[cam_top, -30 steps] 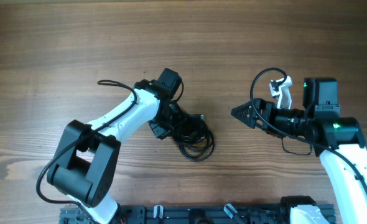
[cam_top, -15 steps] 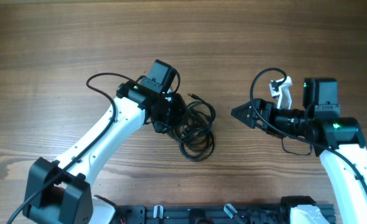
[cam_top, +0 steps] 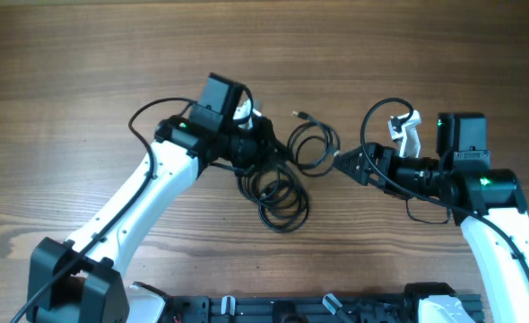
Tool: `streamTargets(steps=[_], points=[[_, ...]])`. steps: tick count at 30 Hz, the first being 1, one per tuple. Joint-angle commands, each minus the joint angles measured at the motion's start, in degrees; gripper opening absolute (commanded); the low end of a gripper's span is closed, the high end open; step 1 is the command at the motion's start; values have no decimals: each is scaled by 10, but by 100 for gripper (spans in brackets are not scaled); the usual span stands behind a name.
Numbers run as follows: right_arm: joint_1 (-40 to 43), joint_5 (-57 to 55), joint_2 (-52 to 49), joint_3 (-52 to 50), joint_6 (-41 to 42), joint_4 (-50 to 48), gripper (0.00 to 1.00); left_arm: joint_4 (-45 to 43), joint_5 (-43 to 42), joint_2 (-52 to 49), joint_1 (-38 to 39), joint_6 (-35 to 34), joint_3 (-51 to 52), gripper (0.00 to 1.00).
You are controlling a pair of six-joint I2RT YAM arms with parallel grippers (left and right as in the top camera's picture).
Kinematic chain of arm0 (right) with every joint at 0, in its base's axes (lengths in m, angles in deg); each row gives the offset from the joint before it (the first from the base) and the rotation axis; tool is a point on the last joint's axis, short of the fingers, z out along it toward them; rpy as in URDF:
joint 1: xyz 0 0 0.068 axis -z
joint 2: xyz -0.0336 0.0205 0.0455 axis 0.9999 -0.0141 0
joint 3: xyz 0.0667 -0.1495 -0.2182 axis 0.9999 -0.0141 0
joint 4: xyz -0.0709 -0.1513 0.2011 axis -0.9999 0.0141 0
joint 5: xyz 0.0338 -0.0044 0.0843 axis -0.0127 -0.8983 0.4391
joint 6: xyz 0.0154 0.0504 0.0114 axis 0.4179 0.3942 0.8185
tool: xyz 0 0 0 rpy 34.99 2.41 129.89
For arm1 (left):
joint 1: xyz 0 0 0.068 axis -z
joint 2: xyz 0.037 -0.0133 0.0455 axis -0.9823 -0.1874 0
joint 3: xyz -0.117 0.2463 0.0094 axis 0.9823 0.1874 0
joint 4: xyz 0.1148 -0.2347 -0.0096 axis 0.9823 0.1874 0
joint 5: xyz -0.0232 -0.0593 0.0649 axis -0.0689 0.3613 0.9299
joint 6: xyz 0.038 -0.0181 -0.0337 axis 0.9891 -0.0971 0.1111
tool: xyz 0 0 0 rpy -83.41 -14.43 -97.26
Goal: Untangle cables
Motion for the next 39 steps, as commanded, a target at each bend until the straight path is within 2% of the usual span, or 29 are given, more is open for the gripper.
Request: streamTargets(steps=[1, 6, 12, 16, 21, 28, 32, 39], points=[[1, -4, -3, 8, -11, -1, 100, -7, -63, 14, -25, -20, -11, 4], [1, -4, -4, 8, -11, -4, 100, -8, -85, 14, -68, -65, -11, 4], [1, -41, -4, 8, -10, -5, 100, -12, -150, 14, -94, -87, -11, 4], [1, -43, -4, 8, -10, -4, 100, -12, -153, 14, -108, -94, -11, 4], [1, -43, -4, 8, -10, -7, 100, -12, -186, 14, -109, -167, -11, 4], [1, -42, -15, 7, -9, -10, 100, -47, -221, 14, -109, -224, -11, 4], [-13, -12, -26, 7, -38, -29, 100, -51, -225, 14, -108, -223, -11, 4], [-67, -17, -36, 7, -8, -108, 96, -51, -223, 14, -90, -223, -11, 4]])
